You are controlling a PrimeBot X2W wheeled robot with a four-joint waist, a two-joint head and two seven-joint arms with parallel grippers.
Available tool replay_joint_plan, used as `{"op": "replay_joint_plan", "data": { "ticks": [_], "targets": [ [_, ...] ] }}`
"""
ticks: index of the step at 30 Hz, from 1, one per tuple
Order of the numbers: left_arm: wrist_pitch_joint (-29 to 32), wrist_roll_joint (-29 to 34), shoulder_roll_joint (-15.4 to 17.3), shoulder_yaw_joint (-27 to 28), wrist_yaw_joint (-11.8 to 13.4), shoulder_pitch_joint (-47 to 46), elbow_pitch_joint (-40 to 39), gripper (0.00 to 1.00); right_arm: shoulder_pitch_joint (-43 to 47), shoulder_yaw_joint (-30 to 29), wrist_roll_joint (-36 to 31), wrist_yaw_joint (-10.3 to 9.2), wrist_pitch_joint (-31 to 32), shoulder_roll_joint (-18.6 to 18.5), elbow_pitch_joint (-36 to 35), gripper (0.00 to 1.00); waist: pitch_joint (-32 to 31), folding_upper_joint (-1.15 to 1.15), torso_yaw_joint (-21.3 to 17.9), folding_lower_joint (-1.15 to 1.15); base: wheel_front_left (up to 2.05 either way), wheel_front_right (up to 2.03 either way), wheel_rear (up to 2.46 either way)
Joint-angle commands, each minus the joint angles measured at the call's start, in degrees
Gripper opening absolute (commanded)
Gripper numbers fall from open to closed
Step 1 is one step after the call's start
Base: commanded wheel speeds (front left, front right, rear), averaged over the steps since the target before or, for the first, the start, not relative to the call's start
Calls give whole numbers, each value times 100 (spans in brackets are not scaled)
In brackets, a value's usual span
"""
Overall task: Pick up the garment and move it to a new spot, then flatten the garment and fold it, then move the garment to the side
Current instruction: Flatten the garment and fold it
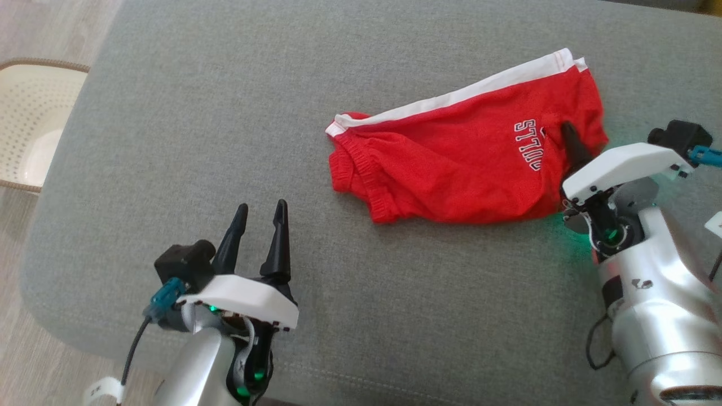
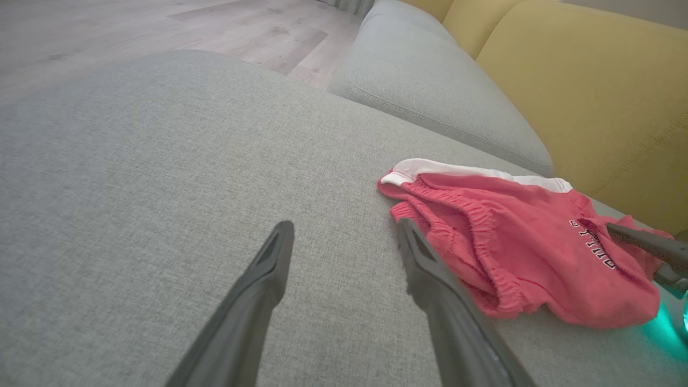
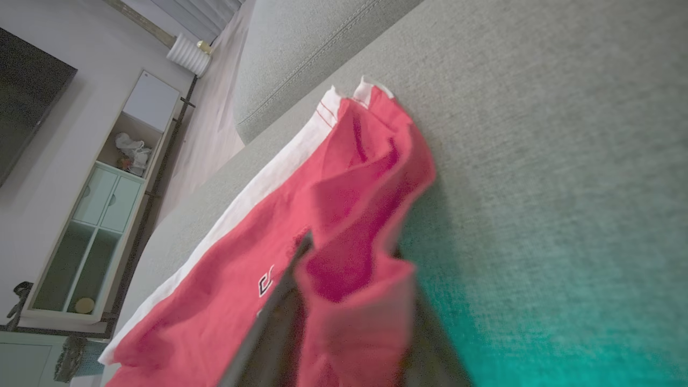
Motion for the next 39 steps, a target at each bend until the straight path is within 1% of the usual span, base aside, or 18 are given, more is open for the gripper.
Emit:
{"op": "replay_joint_plan", "data": {
  "ticks": [1,6,13,18,23,28,30,32,36,37,39],
  "targets": [
    [-70,-15,21,224,9,-176,-141,100,12,123,-3,-4,-51,167,-26,0,-21,0,-21,0,0,0,0],
    [-70,-9,21,279,-1,-128,-123,100,99,87,-68,-4,-390,167,-126,0,-130,0,-153,0,0,0,0],
    [-70,46,21,317,-21,-34,-93,100,392,-25,-271,-4,-861,161,-248,0,-383,0,-451,0,0,0,0],
    [-70,96,21,370,-35,39,-69,100,708,-382,-524,-4,-1124,161,-289,0,-585,0,-665,0,0,0,0],
    [-70,132,21,406,-44,148,-39,100,1094,-848,-814,-4,-1245,164,-418,0,-785,0,-822,0,0,0,0],
    [-70,128,21,433,-57,237,-34,100,1281,-997,-969,-4,-1195,166,-528,0,-875,0,-881,0,0,0,0],
    [-70,126,21,431,-62,254,-27,100,1245,-908,-1054,-4,-1220,166,-573,0,-901,0,-883,0,0,0,0],
    [-70,120,21,408,-66,260,-20,100,1180,-689,-1021,-4,-1252,167,-658,0,-923,0,-864,0,0,0,0],
    [-70,122,21,418,-67,244,-5,100,1131,-6,-691,-4,-1313,167,-966,0,-975,0,-781,0,0,0,0],
    [-70,122,21,418,-67,244,-5,100,1131,-6,-691,-4,-1313,167,-966,0,-975,0,-781,0,0,0,0],
    [-70,120,21,428,-64,246,5,100,1164,372,-445,-4,-1342,167,-1185,0,-997,0,-727,0,0,0,0]
  ]
}}
